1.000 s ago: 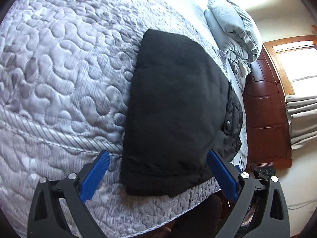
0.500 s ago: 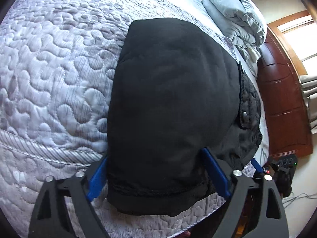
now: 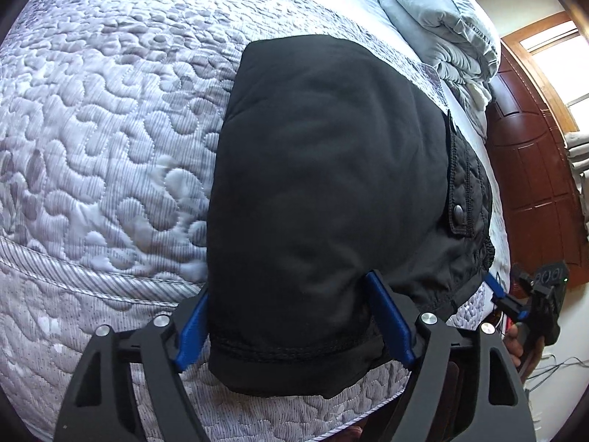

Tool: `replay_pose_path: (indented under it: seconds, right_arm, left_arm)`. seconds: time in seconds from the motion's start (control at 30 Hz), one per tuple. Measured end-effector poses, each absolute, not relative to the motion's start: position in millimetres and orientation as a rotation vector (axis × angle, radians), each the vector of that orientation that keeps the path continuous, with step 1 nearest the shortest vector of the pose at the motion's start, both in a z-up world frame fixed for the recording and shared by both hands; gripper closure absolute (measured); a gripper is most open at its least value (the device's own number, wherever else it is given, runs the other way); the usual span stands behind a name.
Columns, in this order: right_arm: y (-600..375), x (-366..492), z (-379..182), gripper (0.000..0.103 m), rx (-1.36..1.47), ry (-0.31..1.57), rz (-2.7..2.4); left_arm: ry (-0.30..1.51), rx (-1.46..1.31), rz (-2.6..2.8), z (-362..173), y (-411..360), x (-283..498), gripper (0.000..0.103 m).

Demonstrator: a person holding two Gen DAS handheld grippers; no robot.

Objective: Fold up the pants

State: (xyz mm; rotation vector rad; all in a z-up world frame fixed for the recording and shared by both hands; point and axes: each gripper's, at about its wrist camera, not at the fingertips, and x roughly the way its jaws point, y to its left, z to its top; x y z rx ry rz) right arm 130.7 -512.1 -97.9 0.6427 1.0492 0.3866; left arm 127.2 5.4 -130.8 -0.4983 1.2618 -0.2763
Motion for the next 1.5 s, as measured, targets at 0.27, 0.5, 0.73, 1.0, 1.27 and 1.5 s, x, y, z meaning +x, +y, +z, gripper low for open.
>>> replay_pose_path:
  seconds: [0.27, 0.5, 0.73, 1.0, 1.27, 1.5]
  right_arm:
    - [-485, 171, -85, 0.013, 0.393, 1.075, 0.418]
    - [-482, 200, -105, 0.013, 0.413, 1.136, 0.467]
    - [-479, 209, -124, 0.013, 0.457, 1.163, 0.559]
    - [-478, 228, -149, 0.009, 0.535, 1.225, 0.65]
    - [-471, 242, -167, 0.002, 0.6, 1.267, 0.759]
    - [-466, 238, -167, 0.002, 0.589, 1.27, 0.795]
  left_arm:
    - [1.251, -0.292, -0.263, -112, -19, 146, 0.016]
    - [1.204, -0.174, -0.258, -99, -27, 169, 0.009]
    - [1.223, -0.164, -0.291, -103, -33, 193, 0.005]
    - [1.354, -0.509, -0.445, -149, -6, 218, 0.003]
    - [1.368, -0.725, -0.537, -172, 7, 228, 0.004]
    - [1.382, -0.752, -0.57, -175, -2, 241, 0.004]
